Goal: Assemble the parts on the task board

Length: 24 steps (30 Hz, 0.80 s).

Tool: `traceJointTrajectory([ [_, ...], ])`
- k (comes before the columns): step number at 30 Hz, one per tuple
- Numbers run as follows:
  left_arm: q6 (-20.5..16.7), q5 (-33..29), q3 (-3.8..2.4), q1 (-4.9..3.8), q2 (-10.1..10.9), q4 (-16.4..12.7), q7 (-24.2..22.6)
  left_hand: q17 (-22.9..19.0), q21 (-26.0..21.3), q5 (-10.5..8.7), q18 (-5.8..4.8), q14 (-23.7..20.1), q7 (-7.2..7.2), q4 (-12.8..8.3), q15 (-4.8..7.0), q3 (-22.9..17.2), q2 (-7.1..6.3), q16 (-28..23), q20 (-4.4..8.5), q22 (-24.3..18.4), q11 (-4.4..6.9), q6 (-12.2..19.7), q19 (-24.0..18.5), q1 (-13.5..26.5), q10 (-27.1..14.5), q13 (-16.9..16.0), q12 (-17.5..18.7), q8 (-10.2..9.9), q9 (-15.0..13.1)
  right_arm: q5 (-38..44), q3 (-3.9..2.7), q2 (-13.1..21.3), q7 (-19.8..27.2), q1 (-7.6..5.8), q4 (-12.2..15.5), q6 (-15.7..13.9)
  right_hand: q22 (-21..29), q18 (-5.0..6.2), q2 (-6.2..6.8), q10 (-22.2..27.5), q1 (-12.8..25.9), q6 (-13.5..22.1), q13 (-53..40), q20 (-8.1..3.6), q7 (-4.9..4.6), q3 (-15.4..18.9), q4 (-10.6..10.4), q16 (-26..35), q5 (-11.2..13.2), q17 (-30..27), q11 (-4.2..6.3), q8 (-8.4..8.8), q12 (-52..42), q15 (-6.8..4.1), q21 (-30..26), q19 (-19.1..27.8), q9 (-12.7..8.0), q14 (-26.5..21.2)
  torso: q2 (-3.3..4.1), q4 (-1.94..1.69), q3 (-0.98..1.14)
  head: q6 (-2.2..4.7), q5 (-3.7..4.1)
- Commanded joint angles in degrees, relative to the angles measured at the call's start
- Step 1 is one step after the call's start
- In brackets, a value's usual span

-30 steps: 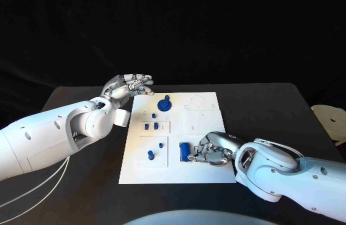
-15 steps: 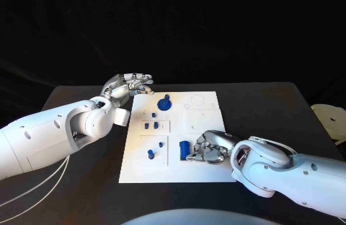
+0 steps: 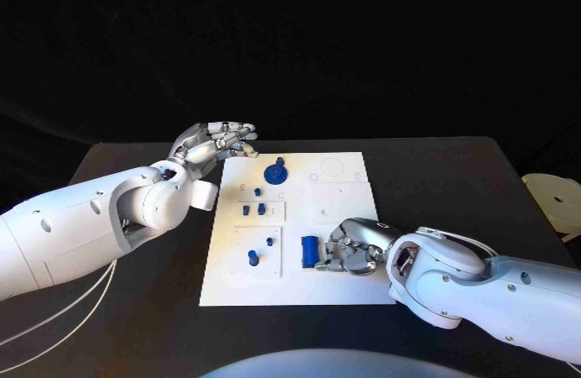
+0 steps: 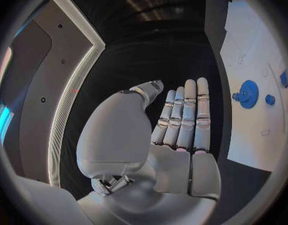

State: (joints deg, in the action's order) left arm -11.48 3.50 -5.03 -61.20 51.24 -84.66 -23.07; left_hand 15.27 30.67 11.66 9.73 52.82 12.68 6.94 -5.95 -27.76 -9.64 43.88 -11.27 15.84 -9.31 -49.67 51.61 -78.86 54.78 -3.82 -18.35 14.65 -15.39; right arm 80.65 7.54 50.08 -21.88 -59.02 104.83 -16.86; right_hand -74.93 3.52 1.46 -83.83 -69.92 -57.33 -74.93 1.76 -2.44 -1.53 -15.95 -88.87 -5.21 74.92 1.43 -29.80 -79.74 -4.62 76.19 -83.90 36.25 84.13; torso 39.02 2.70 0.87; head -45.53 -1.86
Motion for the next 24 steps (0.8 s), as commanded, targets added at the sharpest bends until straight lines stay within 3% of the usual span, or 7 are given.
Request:
traceJointTrajectory([
  [1,0.82,0.24,-0.03,-0.02,-0.05,-0.16,-0.26,-0.10,-0.17,0.11,0.63,-0.45,0.12,-0.15,0.11,0.01,0.30,0.25,-0.17,-0.06,-0.02,0.50,0.20,-0.06,-0.52,-0.07,-0.27,0.21,0.08,0.89,0.01,-0.12,0.51,0.04,0.02,0.90,-11.54,-0.88,0.06,-1.40,-0.39,0.39,-6.56,-0.31,-0.14,0.24,0.13,-0.08,0.22,11.95,0.10,0.20,0.14,-0.28,-0.33,-1.92,-0.09,5.24,0.00,-0.02,0.00,-0.02,0.01],
  [7,0.83,0.24,-0.03,-0.02,-0.03,-0.16,-0.26,-0.10,-0.17,0.12,0.63,-0.46,0.12,-0.21,0.11,-0.03,0.31,0.25,-0.16,-0.05,-0.02,0.50,0.21,-0.13,-0.53,-0.07,-0.28,0.23,0.08,0.88,0.01,0.24,0.96,0.04,0.31,-1.04,-11.54,-0.88,-0.23,-1.46,0.39,0.16,-6.67,-0.26,-0.24,0.63,-0.68,-0.10,0.07,12.01,0.01,0.23,0.05,-0.21,-0.34,-1.93,-0.10,5.25,0.01,-0.04,-0.01,-0.02,0.02],
  [11,0.81,0.24,-0.03,-0.02,0.01,-0.13,-0.26,-0.10,-0.17,0.12,0.63,-0.46,0.12,-0.21,0.11,-0.03,0.31,0.25,-0.16,-0.05,-0.02,0.50,0.21,-0.13,-0.53,-0.07,-0.28,0.23,0.08,-1.29,0.00,1.67,3.62,-0.05,1.43,-3.49,-11.48,-0.84,-0.13,-1.50,0.93,0.12,-6.76,-0.23,-0.26,1.05,-0.74,-0.04,0.03,11.84,-0.02,0.27,-0.03,-0.18,-0.59,-1.87,-0.09,5.22,-0.03,0.00,-0.02,0.05,0.03],
  [17,0.77,0.24,-0.03,-0.02,0.10,-0.11,-0.24,-0.10,-0.17,0.12,0.63,-0.46,0.12,-0.21,0.11,-0.03,0.31,0.25,-0.16,-0.05,-0.02,0.50,0.21,-0.13,-0.53,-0.07,-0.28,0.23,0.08,-10.29,-0.02,6.06,8.06,-1.60,3.40,-6.74,-11.28,-0.70,-0.08,-1.49,-1.27,1.31,-6.99,-0.14,-0.48,0.77,-0.03,0.12,-1.22,11.43,-0.20,0.86,-0.19,-0.06,-1.42,-1.61,0.26,5.13,-0.06,0.06,-0.06,0.06,0.26],
  [19,0.75,0.24,-0.02,-0.02,0.13,-0.09,-0.24,-0.10,-0.17,0.12,0.63,-0.46,0.12,-0.21,0.11,-0.03,0.31,0.25,-0.16,-0.05,-0.02,0.50,0.21,-0.13,-0.53,-0.07,-0.28,0.23,0.08,-12.34,-0.02,8.37,8.75,-2.51,3.54,-7.15,-10.94,-0.49,0.40,-0.25,-4.15,4.44,-5.48,0.37,-1.85,0.22,0.54,0.40,-1.96,10.73,-1.25,3.69,1.92,0.74,-2.87,-1.13,-0.42,4.97,-0.11,0.14,-0.11,0.08,0.36],
  [21,0.76,0.24,-0.02,-0.02,0.13,-0.09,-0.24,-0.10,-0.17,0.12,0.63,-0.46,0.12,-0.21,0.11,-0.03,0.31,0.25,-0.16,-0.05,-0.02,0.50,0.21,-0.13,-0.53,-0.07,-0.28,0.23,0.08,-12.89,-0.02,9.69,9.40,-2.90,3.53,-7.07,-10.86,-0.46,0.70,0.06,-5.63,5.64,-5.21,0.72,-2.55,-0.12,0.97,0.45,-2.65,10.62,-1.84,5.17,2.35,1.23,-3.19,-1.02,-0.89,4.94,-0.13,0.18,-0.12,0.13,0.46],
  [24,0.79,0.24,0.00,-0.02,0.10,-0.07,-0.24,-0.10,-0.17,0.12,0.63,-0.46,0.12,-0.21,0.11,-0.03,0.31,0.25,-0.16,-0.05,-0.02,0.50,0.21,-0.13,-0.53,-0.07,-0.28,0.23,0.08,-12.85,-0.01,12.10,10.38,-3.38,3.58,-6.72,-10.94,-0.50,0.73,-0.38,-8.13,5.36,-6.12,1.15,-2.80,-1.12,1.84,0.32,-4.25,10.97,-2.15,6.21,1.23,1.58,-2.92,-1.10,-1.14,5.02,-0.19,0.26,-0.12,0.36,0.75],
])
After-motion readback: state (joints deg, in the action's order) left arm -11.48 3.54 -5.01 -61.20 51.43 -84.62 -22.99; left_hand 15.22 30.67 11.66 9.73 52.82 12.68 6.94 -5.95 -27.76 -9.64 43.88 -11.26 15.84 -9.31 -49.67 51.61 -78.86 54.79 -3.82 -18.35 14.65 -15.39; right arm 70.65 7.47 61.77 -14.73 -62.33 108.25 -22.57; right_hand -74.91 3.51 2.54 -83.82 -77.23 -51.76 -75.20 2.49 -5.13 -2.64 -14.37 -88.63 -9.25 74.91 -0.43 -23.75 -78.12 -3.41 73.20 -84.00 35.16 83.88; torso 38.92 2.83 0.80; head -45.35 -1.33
